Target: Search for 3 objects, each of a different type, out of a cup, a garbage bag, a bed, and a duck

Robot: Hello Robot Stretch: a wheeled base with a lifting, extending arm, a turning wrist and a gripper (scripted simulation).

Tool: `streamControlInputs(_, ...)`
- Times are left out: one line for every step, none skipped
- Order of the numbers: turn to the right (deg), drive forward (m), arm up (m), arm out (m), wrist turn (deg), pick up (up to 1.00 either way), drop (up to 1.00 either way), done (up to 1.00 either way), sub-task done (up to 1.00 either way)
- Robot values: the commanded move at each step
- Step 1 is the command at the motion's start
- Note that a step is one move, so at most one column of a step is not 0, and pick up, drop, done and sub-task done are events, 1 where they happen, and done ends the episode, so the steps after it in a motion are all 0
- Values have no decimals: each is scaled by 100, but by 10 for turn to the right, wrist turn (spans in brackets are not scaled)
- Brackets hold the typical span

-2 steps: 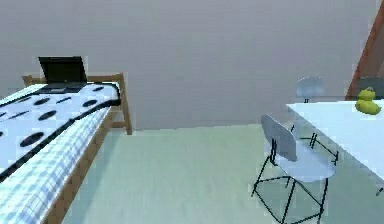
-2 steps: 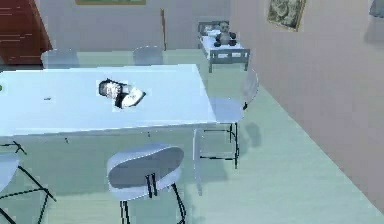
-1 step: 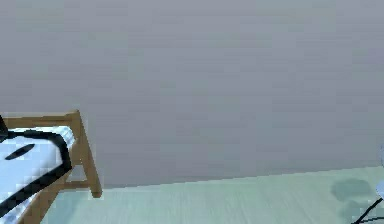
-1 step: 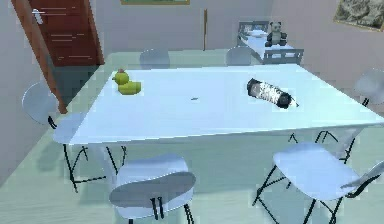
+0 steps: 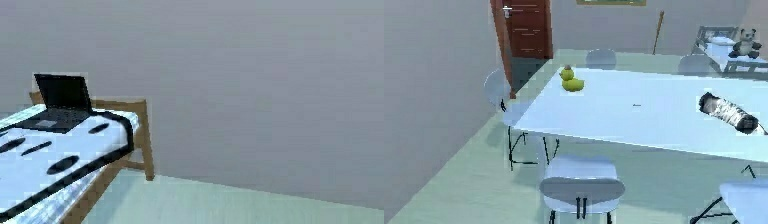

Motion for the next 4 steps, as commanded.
streamControlInputs(0,10,0,0,0,0,0,0,0)
streamControlInputs(450,0,0,0,0,0,0,0,0)
streamControlInputs(450,0,0,0,0,0,0,0,0)
streamControlInputs(0,0,0,0,0,0,0,0,100)
